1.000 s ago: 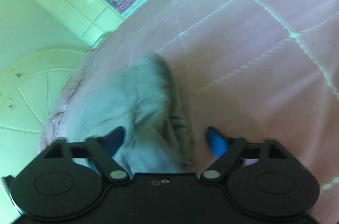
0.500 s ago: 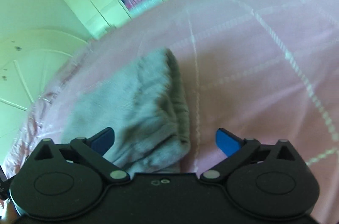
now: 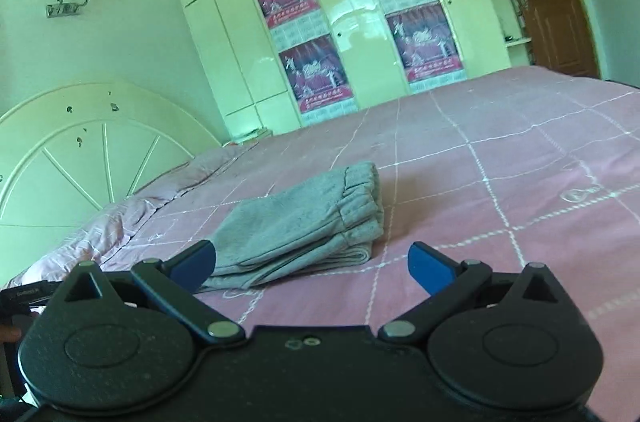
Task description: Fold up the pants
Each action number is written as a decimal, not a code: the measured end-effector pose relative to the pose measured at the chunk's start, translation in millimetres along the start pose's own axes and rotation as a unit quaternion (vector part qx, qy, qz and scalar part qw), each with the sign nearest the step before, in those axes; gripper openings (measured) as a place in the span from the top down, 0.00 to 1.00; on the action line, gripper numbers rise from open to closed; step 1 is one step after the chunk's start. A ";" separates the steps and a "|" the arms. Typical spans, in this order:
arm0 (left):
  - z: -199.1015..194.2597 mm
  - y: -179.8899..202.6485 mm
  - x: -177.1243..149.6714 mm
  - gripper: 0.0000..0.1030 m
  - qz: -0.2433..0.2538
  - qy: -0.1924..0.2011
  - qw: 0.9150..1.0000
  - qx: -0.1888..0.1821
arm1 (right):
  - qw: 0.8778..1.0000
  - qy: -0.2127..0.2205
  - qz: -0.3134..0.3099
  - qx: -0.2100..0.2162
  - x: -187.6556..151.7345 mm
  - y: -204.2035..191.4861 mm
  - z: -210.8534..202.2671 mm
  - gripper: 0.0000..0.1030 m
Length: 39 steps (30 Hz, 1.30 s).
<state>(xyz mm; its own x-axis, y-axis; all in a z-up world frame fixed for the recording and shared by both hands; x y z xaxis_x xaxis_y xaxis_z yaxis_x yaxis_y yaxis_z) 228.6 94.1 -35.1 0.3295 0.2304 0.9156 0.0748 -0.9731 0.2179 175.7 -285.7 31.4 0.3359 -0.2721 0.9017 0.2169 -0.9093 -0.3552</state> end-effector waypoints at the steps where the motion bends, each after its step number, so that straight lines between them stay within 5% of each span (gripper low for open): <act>1: -15.8 6.4 -1.6 0.00 -0.002 0.009 1.000 -0.009 | 1.000 -0.001 -0.006 -0.005 -3.6 -6.6 -11.2 0.06; 7: -76.0 51.2 -19.8 0.00 0.038 0.028 0.998 -0.035 | 0.993 0.011 -0.100 -0.054 -24.5 -55.8 -52.4 0.06; 13: -117.2 76.7 -45.7 0.00 0.050 0.046 0.995 -0.071 | 0.991 -0.025 -0.117 -0.058 -51.3 -69.3 -60.9 0.06; 23: -115.1 96.6 -78.7 0.00 0.091 -0.003 0.995 -0.051 | 0.986 -0.032 -0.145 -0.070 -67.8 -79.9 -60.4 0.06; 39: -127.5 96.1 -73.4 0.00 0.090 0.018 0.994 -0.052 | 0.988 -0.036 -0.136 -0.070 -70.3 -76.4 -59.0 0.06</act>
<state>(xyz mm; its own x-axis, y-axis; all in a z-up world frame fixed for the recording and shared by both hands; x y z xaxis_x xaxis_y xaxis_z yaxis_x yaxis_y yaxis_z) 91.6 -15.9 -38.3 0.2955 0.0549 0.9538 -0.0804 -0.9934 0.0821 81.4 -215.7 9.7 0.3482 0.0064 0.9374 0.1804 -0.9817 -0.0602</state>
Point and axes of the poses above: each gripper's, at about its wrist camera, not at the fingertips, and z roughly the way its jaws point, y to its right, x to its top, the point moved 7 cm from there along z, roughly the way its jaws point, and after that the axes turned 4 degrees about y, right-handed, at the moved point
